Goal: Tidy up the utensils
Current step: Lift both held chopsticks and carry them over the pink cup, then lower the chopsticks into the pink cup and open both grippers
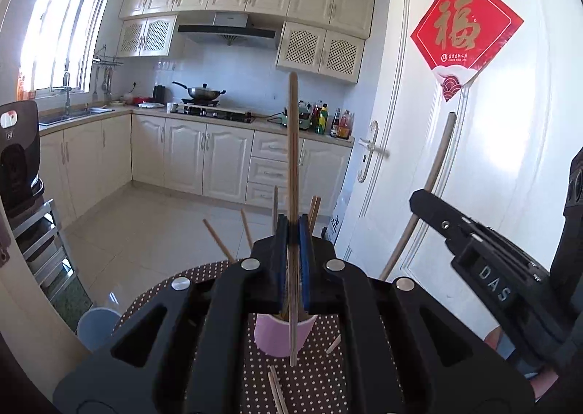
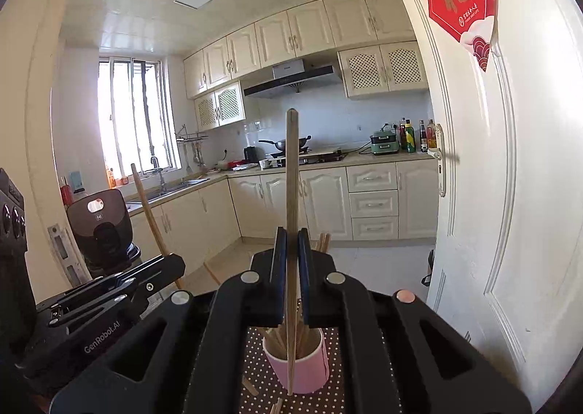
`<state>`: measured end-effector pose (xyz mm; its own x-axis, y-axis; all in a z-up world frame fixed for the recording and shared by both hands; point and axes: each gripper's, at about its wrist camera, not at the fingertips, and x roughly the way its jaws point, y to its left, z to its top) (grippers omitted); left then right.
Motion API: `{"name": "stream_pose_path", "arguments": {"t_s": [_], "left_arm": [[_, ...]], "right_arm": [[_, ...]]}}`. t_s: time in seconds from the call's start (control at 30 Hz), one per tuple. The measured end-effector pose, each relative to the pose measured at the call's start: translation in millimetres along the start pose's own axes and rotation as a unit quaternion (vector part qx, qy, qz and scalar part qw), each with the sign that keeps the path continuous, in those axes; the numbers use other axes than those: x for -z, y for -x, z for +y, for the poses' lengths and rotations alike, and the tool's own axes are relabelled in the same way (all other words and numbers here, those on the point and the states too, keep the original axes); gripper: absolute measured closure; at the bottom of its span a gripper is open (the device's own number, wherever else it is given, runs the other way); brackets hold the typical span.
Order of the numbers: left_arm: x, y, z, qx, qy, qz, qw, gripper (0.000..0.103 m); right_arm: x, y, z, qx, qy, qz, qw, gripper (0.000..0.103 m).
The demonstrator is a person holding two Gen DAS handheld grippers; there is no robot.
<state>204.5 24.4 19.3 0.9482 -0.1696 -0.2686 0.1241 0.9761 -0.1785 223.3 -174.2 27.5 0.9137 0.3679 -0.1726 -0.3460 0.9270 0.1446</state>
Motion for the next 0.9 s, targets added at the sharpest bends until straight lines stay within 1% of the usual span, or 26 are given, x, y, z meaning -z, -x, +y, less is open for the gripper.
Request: {"name": "stream_pose_path", "arguments": {"t_s": [0.27, 0.4, 0.53, 0.77, 0.9], "left_arm": [[-14.6, -19.1, -10.0, 0.001, -0.010, -0.015, 0.9998, 0.097], [-18.3, -32.2, -7.9, -0.001, -0.007, -0.015, 0.9999, 0.097], [-17.3, -47.8, -1.9, -0.004, -0.001, -0.010, 0.9999, 0.097], [-1.4, -84.4, 5.4, -0.009, 0.008, 0.022, 0.9997, 0.097], [9.3, -98.9, 10.4, -0.013, 0.013, 0.039, 0.9991, 0.096]], "right_arm": [[-10.1, -19.1, -0.9, 0.003, 0.006, -0.010, 1.000, 0.098], [-13.4, -29.5, -2.7, 0.002, 0.004, -0.015, 1.000, 0.098], [-10.8, -41.9, -4.7, 0.009, 0.008, -0.015, 1.000, 0.098], [5.3, -73.2, -20.1, 0.018, -0.011, 0.020, 1.000, 0.098], [15.5, -87.0, -24.2, 0.025, -0.012, 0.041, 0.999, 0.098]]}}
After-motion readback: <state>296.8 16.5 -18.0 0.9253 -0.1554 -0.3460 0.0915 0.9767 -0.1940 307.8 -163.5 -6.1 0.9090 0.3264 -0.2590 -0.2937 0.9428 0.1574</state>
